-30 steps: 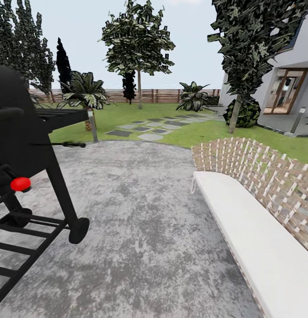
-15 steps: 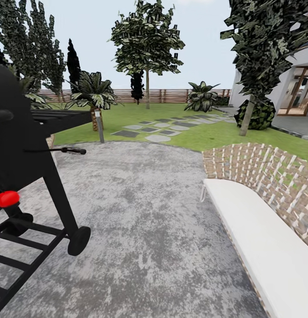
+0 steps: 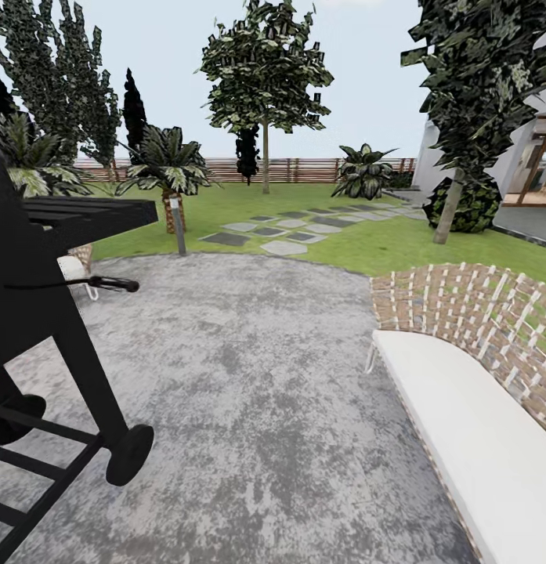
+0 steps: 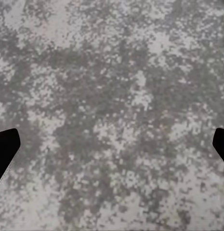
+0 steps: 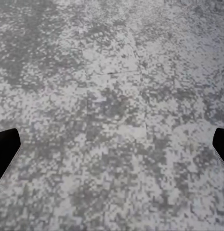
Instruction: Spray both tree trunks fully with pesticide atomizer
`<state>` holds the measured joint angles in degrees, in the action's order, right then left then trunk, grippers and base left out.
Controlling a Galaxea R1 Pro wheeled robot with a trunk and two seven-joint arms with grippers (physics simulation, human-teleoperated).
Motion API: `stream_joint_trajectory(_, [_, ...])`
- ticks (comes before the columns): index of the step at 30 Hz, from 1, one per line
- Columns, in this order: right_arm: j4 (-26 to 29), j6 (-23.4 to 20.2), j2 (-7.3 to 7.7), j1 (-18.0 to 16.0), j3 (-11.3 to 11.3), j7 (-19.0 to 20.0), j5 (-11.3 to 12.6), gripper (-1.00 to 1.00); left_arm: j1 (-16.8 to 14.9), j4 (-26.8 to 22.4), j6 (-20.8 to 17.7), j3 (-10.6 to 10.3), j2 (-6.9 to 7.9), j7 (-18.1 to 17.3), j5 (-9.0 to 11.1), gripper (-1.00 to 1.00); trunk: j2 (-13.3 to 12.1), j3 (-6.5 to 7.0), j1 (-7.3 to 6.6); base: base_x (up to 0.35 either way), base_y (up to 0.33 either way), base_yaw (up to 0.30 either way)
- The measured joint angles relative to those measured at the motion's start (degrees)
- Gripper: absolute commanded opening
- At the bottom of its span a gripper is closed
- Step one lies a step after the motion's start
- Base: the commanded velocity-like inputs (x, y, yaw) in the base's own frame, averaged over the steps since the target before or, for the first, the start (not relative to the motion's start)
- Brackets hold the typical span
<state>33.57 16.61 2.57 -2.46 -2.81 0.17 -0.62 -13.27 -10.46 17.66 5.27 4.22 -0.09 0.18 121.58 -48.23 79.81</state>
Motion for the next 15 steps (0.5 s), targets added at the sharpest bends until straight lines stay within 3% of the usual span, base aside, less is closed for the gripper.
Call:
stream_joint_trajectory(7, [0.00,0.00,-0.01,0.00,0.00,0.01,0.00,1.00,0.00,0.00,-0.02,0.00,0.00,0.00,0.00,1.00,0.00,0.00,0.00,0.339,-0.012,0.000])
stream_joint_trajectory(15, [-0.04,-0.09,0.07,0.00,0.16,0.22,-0.08,1.00,0.00,0.00,-0.04,0.00,0.00,0.00,0.00,1.00,0.00,0.00,0.00,0.317,-0.109,0.000])
